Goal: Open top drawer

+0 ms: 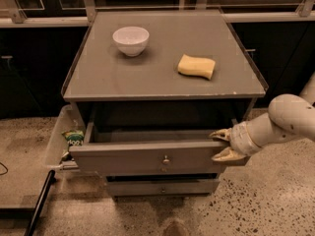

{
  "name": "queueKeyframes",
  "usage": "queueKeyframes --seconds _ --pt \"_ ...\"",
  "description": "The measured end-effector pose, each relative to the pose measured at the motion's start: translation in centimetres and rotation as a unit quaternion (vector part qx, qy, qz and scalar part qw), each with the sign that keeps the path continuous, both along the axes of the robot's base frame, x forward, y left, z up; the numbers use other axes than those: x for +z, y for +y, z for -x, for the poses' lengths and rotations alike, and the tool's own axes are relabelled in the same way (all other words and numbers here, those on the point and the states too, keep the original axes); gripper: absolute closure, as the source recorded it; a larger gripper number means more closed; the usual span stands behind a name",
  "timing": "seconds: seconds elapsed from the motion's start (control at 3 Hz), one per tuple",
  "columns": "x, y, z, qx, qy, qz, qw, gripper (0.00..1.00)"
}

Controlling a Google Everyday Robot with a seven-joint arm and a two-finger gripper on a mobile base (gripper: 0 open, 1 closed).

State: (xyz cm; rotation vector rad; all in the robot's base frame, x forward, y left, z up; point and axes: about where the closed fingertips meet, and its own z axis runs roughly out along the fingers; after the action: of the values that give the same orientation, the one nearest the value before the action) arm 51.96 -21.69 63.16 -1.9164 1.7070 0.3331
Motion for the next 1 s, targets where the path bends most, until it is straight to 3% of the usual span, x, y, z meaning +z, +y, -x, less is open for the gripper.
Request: queueKeyframes --seconds 0.33,0.67,1.0 --pt "0.3 0.0 0.2 0.002 0.0 0.0 1.0 0.85" --pt "1.0 0.3 1.2 0.013 -0.007 0.0 0.9999 1.0" --pt "1.0 0.3 1.2 0.013 -0.006 0.0 0.9999 0.81"
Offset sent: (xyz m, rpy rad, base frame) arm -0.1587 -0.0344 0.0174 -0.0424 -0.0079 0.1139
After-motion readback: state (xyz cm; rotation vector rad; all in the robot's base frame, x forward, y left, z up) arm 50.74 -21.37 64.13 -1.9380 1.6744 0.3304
